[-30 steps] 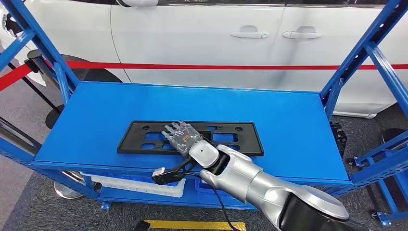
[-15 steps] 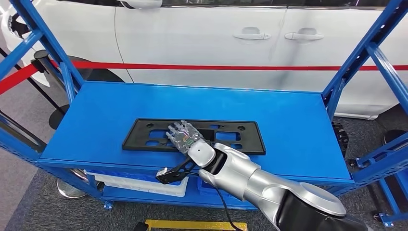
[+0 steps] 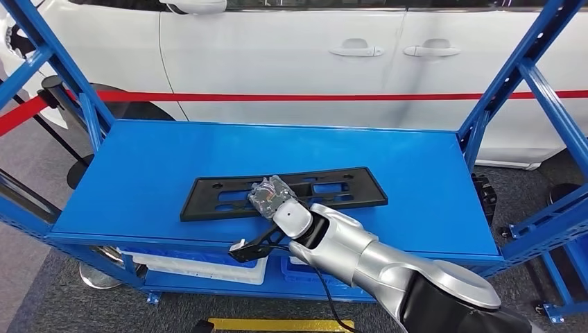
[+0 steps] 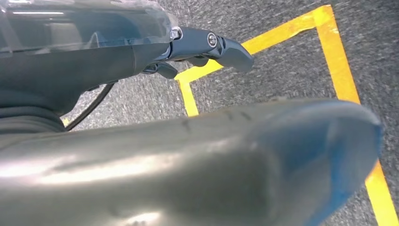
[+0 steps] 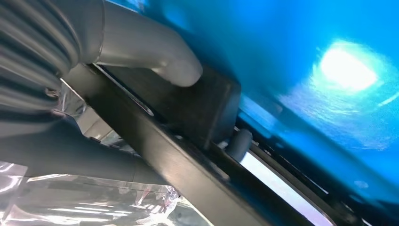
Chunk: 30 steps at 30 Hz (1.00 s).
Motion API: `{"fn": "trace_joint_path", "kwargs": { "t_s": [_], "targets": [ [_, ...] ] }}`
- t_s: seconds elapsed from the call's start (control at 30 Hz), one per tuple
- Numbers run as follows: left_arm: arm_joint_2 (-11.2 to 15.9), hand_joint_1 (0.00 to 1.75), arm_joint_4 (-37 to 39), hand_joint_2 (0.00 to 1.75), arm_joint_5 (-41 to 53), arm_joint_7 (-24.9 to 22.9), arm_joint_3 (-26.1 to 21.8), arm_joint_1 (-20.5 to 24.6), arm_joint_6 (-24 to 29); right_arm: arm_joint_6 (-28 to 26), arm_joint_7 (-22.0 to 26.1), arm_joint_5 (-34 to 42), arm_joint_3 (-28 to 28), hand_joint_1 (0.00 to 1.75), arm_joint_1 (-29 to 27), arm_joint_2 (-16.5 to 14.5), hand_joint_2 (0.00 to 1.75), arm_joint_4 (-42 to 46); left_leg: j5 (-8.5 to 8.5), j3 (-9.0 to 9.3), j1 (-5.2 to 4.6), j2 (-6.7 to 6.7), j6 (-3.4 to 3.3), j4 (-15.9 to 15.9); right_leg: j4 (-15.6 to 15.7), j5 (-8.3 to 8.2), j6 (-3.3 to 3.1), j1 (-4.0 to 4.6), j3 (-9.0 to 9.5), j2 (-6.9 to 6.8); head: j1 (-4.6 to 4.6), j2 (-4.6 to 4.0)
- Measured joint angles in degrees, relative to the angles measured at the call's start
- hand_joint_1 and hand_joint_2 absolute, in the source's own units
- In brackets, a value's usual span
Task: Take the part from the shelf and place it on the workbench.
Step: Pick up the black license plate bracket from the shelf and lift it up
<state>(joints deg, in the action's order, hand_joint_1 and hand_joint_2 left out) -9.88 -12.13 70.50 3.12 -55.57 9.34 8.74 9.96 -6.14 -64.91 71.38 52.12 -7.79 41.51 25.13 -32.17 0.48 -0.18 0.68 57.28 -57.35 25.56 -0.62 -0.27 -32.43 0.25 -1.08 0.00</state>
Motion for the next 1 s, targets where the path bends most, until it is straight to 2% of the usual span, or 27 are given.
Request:
{"fn": "trace_joint_path", "kwargs": {
  "t_s": [0.07, 0.13, 0.17, 0.23, 0.27, 0.3, 0.33, 0.37, 0.43, 0.47, 0.5, 0.6, 0.63, 0.67, 0.7, 0.77, 0.8, 0.83, 0.87, 0.9, 0.97, 1.0],
  "targets": [
    [0.1, 0.0, 0.0, 0.0, -0.1, 0.0, 0.0, 0.0, 0.0, 0.0, 0.0, 0.2, 0.0, 1.71, 0.3, 0.0, 1.75, 0.0, -0.06, 0.18, -0.11, 0.03, -0.68, -0.3, 0.1, -0.07, 0.56, 0.02, -0.03, 0.14, 0.03, 0.0],
    [0.1, 0.0, 0.0, 0.0, -0.1, 0.0, 0.0, 0.0, 0.0, 0.1, 0.0, 0.3, 0.0, 1.72, 0.5, 0.1, 1.75, -0.1, -0.4, 0.31, 0.0, 0.24, -1.4, -0.6, -1.5, 1.13, 1.13, -0.12, -0.61, 0.12, 0.07, 0.0],
    [0.1, 0.0, 0.0, 0.0, -0.2, 0.0, 0.0, 0.1, 0.0, 0.2, 0.0, 0.5, 0.0, 1.71, 0.6, 0.2, 1.75, -0.1, -0.57, 0.29, 0.1, 0.37, -1.71, -0.8, -4.0, 2.69, 1.4, -0.21, -1.72, 0.09, 0.09, 0.0],
    [0.2, 0.0, 0.0, 0.0, -0.3, 0.0, 0.0, 0.1, -0.1, 0.2, 0.0, 0.7, 0.0, 1.71, 0.5, 0.3, 1.75, -0.1, -0.69, 0.02, 0.09, 0.57, -2.02, -0.8, -11.5, 6.59, 1.78, -0.39, -5.29, 0.04, 0.14, 0.0],
    [0.2, 0.0, 0.0, 0.0, -0.4, 0.0, 0.0, 0.1, -0.1, 0.2, 0.0, 0.7, 0.0, 1.71, 0.5, 0.3, 1.75, -0.1, -0.71, -0.1, 0.06, 0.63, -2.05, -0.8, -14.8, 7.7, 1.9, -0.46, -6.87, 0.04, 0.14, 0.0],
    [0.2, 0.0, 0.0, 0.0, -0.4, 0.0, 0.0, 0.0, -0.1, 0.2, 0.0, 0.7, 0.0, 1.71, 0.4, 0.3, 1.75, -0.1, -0.72, -0.15, 0.05, 0.65, -2.05, -0.8, -16.3, 7.75, 1.95, -0.51, -7.6, 0.03, 0.14, 0.0],
    [0.2, 0.0, 0.0, 0.0, -0.4, 0.0, 0.0, 0.0, -0.1, 0.2, 0.0, 0.7, 0.0, 1.71, 0.4, 0.3, 1.75, -0.1, -0.71, -0.14, 0.05, 0.63, -2.02, -0.7, -15.6, 6.68, 1.92, -0.55, -7.23, 0.03, 0.14, 0.0],
    [0.2, 0.0, 0.0, 0.0, -0.5, 0.0, 0.0, 0.0, -0.2, 0.2, 0.0, 0.7, 0.0, 1.72, 0.4, 0.3, 1.75, -0.1, -0.68, -0.06, 0.06, 0.59, -1.95, -0.7, -12.8, 4.78, 1.82, -0.58, -5.84, 0.02, 0.14, 0.0],
    [0.2, 0.0, 0.0, 0.0, -0.5, 0.0, 0.0, 0.0, -0.2, 0.2, 0.0, 0.8, 0.0, 1.74, 0.5, 0.3, 1.75, -0.1, -0.54, 0.06, -0.04, 0.48, -1.6, -0.5, -4.8, 1.3, 1.45, -0.51, -1.98, 0.03, 0.15, 0.0],
    [0.2, 0.0, 0.0, 0.0, -0.5, 0.0, 0.0, 0.0, -0.2, 0.1, 0.0, 0.8, 0.0, 1.74, 0.5, 0.3, 1.75, 0.0, -0.5, 0.02, -0.12, 0.42, -1.32, -0.5, -2.0, 0.44, 1.18, -0.42, -0.72, 0.04, 0.13, 0.01],
    [0.2, 0.0, 0.0, 0.0, -0.5, 0.1, 0.0, 0.1, -0.2, 0.1, 0.1, 0.9, 0.0, 1.74, 0.5, 0.3, 1.75, 0.0, -0.5, -0.06, -0.2, 0.38, -1.01, -0.4, -0.6, 0.23, 0.93, -0.3, -0.16, 0.06, 0.11, 0.01],
    [0.2, 0.0, 0.0, 0.0, -0.6, 0.2, 0.0, 0.1, -0.2, -0.2, 0.0, 1.2, 0.0, 1.74, 0.4, 0.3, 1.75, 0.2, -0.46, -0.17, -0.09, 0.31, 0.03, -0.5, -0.1, 0.16, -0.06, -0.13, -0.17, 0.02, 0.09, 0.0],
    [0.2, 0.0, 0.0, 0.0, -0.7, 0.3, 0.0, 0.1, -0.2, -0.4, -0.2, 1.4, 0.0, 1.74, 0.4, 0.3, 1.75, 0.4, 0.12, -0.45, -0.02, 0.28, 0.33, 0.2, 0.1, 0.04, -0.44, -0.2, -0.09, -0.05, 0.08, 0.0],
    [0.2, 0.0, 0.0, 0.0, -0.8, 0.4, 0.0, 0.0, -0.2, -0.9, -0.7, 1.6, -0.1, 1.74, 0.5, 0.2, 1.75, 0.5, 1.35, -1.27, 0.04, 0.27, 0.58, 2.0, 0.3, -0.09, -0.76, -0.31, -0.03, -0.15, 0.05, 0.0],
    [0.2, 0.0, 0.0, 0.0, -0.9, 0.5, 0.0, 0.0, -0.3, -1.7, -1.6, 1.8, -0.3, 1.75, 0.5, 0.2, 1.75, 0.5, 3.14, -2.74, 0.12, 0.26, 0.76, 5.2, 0.3, -0.15, -0.98, -0.35, -0.02, -0.26, 0.03, 0.0],
    [0.2, 0.0, 0.0, 0.0, -1.2, 0.8, 0.0, -0.2, -0.5, -3.9, -4.6, 1.5, -1.4, 1.75, 0.5, 0.4, 1.75, 0.6, 6.58, -6.54, 0.2, 0.27, 1.03, 13.2, 0.3, -0.15, -1.17, -0.2, -0.17, -0.42, 0.01, 0.0],
    [0.2, 0.0, 0.0, 0.0, -1.3, 1.0, 0.0, -0.3, -0.6, -5.2, -6.4, 1.1, -2.3, 1.75, 0.5, 0.6, 1.75, 0.7, 7.19, -7.91, 0.22, 0.28, 1.1, 15.9, 0.2, -0.13, -1.2, -0.12, -0.23, -0.46, 0.01, 0.0],
    [0.2, 0.0, 0.0, 0.0, -1.5, 1.2, 0.0, -0.5, -0.7, -6.3, -8.0, 0.5, -3.2, 1.75, 0.6, 0.8, 1.75, 0.8, 6.68, -8.34, 0.22, 0.28, 1.1, 16.5, 0.2, -0.1, -1.22, -0.07, -0.25, -0.47, 0.01, 0.0],
    [0.2, 0.0, 0.0, 0.0, -1.7, 1.4, 0.0, -0.6, -0.8, -7.2, -9.5, -0.2, -4.2, 1.75, 1.0, 1.2, 1.75, 1.2, 5.14, -7.73, 0.22, 0.28, 1.02, 14.8, 0.0, -0.04, -1.2, -0.04, -0.25, -0.43, 0.01, 0.0],
    [0.2, 0.0, 0.0, 0.0, -1.8, 1.6, 0.0, -0.7, -0.8, -7.9, -10.7, -1.3, -5.6, 1.75, 1.6, 1.6, 1.75, 2.0, 2.86, -6.28, 0.22, 0.29, 0.86, 11.3, -0.1, 0.07, -1.16, -0.03, -0.25, -0.36, 0.01, 0.0],
    [0.2, 0.0, 0.0, 0.87, -2.1, 2.4, 0.0, -0.9, -0.9, -8.7, -12.5, -4.1, -9.1, 1.75, 3.4, 2.6, 1.75, 4.3, -0.45, -3.18, 0.11, 0.26, 0.4, 4.1, -0.6, 0.39, -0.88, 0.1, -0.52, -0.15, 0.02, 0.0],
    [0.2, 0.0, 0.0, 1.31, -2.2, 3.0, 0.0, -0.9, -0.9, -8.9, -12.9, -5.9, -11.3, 1.75, 4.5, 3.2, 1.75, 5.8, -0.99, -2.43, 0.01, 0.25, 0.14, 2.0, -0.9, 0.46, -0.66, 0.18, -0.87, -0.06, 0.03, 0.0]
  ]
}}
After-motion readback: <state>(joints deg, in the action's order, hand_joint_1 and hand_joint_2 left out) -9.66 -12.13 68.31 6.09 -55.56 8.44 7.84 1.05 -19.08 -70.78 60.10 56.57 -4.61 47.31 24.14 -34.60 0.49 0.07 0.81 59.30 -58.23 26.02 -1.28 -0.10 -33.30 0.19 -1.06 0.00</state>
